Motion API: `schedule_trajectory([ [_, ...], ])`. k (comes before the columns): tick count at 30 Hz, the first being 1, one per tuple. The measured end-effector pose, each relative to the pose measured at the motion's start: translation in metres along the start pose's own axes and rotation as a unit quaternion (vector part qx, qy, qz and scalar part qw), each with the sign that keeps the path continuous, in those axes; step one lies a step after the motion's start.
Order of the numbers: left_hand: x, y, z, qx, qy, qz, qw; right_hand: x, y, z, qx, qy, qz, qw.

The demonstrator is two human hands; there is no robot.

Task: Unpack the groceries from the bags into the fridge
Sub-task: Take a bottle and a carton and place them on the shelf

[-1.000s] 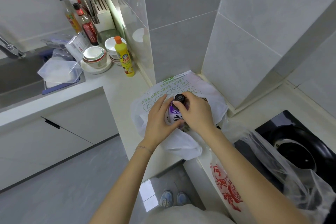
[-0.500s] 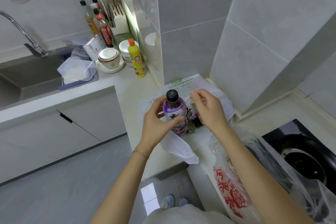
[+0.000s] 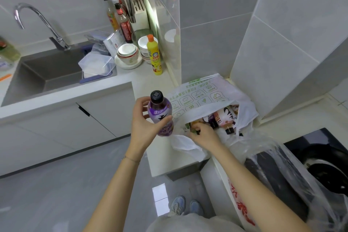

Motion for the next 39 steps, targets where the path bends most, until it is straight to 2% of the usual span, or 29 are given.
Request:
schedule_trajectory([
  [8,0.047,0.008,0.019,-0.009,-0.051,-0.026,0.998,-0.008,0.028,-0.001,-0.007,0.009,-0.073,0.997],
  [16,0.064,0.018,0.019,0.007,-0.047,-0.039,0.998,-0.037,0.026,0.007,-0.042,0.060,-0.149,0.986],
  [20,0.071,0.023,0.014,0.008,-0.037,-0.054,0.998,-0.048,0.014,0.017,-0.068,0.066,-0.132,0.987],
  [28,0.086,0.021,0.006,-0.001,-0.045,-0.054,0.998,-0.021,0.004,0.022,-0.083,-0.015,-0.132,0.988],
  [32,0.086,0.015,0.008,0.009,-0.044,-0.053,0.998,-0.007,0.001,0.017,-0.095,-0.009,-0.123,0.988],
  [39,0.109,0.007,0.013,0.006,-0.094,-0.067,0.993,0.003,0.002,-0.003,-0.121,0.001,-0.073,0.990],
])
Point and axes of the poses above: each hand's wrist, its own z-axis away from the middle knuckle, its own y-axis out of the palm, x = y × z, the point moved 8 cm from there along -z, towards the middle knuckle, and after that the axes turned 5 degrees about -x, right-handed, at the moved point
